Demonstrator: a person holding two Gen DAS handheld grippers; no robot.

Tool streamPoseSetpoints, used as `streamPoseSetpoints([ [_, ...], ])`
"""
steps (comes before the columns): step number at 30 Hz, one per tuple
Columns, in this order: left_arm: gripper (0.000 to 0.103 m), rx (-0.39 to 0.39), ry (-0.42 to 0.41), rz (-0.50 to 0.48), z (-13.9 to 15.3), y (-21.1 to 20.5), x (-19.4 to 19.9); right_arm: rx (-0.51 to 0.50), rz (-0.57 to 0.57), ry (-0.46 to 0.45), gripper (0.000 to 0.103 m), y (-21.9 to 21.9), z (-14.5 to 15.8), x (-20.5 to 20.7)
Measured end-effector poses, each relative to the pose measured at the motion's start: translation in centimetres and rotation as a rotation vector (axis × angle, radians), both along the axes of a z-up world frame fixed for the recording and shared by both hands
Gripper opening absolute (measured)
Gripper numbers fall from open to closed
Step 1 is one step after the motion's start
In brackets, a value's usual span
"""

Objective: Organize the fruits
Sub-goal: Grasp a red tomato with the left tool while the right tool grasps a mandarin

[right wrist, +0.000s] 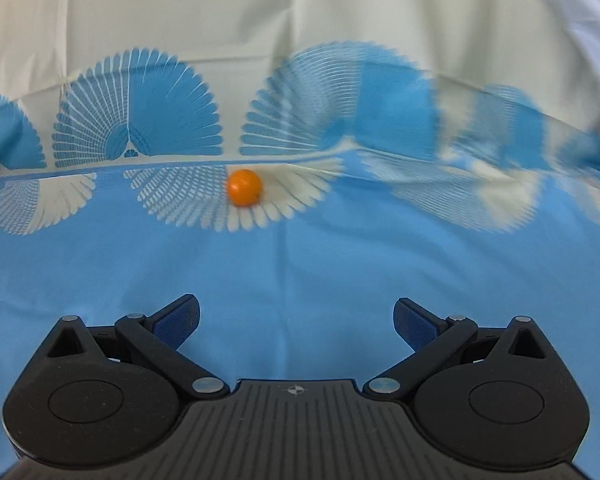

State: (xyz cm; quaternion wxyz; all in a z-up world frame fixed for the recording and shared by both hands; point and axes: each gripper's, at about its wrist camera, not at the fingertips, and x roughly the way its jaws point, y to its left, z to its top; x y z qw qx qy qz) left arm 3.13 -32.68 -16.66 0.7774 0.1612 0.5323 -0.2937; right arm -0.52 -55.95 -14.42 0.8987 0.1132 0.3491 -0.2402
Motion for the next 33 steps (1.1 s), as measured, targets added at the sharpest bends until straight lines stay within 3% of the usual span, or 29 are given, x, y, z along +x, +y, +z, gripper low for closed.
streamPoseSetpoints([
  [6,0.103,0.023,-0.113,0.0,-0.2,-1.4,0.4,-0.012,-0.031,-0.008,0.102,-2.4,-3.9,9.2],
  [7,0.101,0.011,-0.114,0.022,-0.1,-1.1,0.4,-0.037,-0.037,-0.01,0.102,-2.5,-4.1,10.3],
  [9,0.086,-0.02,-0.115,0.05,0.5,-0.6,0.4,-0.052,-0.041,-0.021,0.102,-2.9,-4.3,11.7],
  [10,0.058,-0.044,-0.126,0.042,0.9,-0.3,0.2,-0.058,-0.041,-0.027,0.102,-3.0,-4.3,12.2],
  [11,0.024,-0.074,-0.142,0.011,1.4,-0.2,0.0,-0.065,-0.022,-0.037,0.086,-2.9,-4.3,12.3],
  [12,0.008,-0.085,-0.158,-0.017,2.0,-0.2,-0.3,-0.079,0.02,-0.051,0.047,-2.6,-4.0,12.3],
  [13,0.0,-0.079,-0.18,-0.035,2.3,-0.4,-0.6,-0.099,0.054,-0.04,0.04,-2.2,-3.7,12.2],
  [17,0.0,-0.105,-0.211,-0.073,4.0,1.3,-1.7,-0.082,0.046,-0.014,0.039,-1.0,-2.5,9.0],
  [24,0.0,-0.111,-0.289,-0.089,8.0,6.4,-4.6,-0.004,-0.017,-0.049,0.039,3.1,1.8,-3.1],
  [27,0.001,-0.11,-0.273,-0.105,8.6,7.2,-5.2,-0.017,-0.027,-0.07,0.039,5.7,3.8,-7.2],
  [28,0.007,-0.115,-0.26,-0.118,8.4,6.8,-5.2,-0.017,-0.036,-0.067,0.039,6.3,4.1,-7.9],
  [30,0.031,-0.114,-0.239,-0.15,7.2,5.4,-5.2,-0.005,-0.074,-0.055,0.039,6.8,4.1,-9.1],
  [31,0.048,-0.107,-0.224,-0.167,6.4,4.4,-5.0,0.007,-0.099,-0.048,0.039,6.9,4.0,-9.8],
  [33,0.058,-0.103,-0.22,-0.18,4.8,2.6,-4.5,0.032,-0.145,-0.053,0.039,6.6,3.6,-10.9],
])
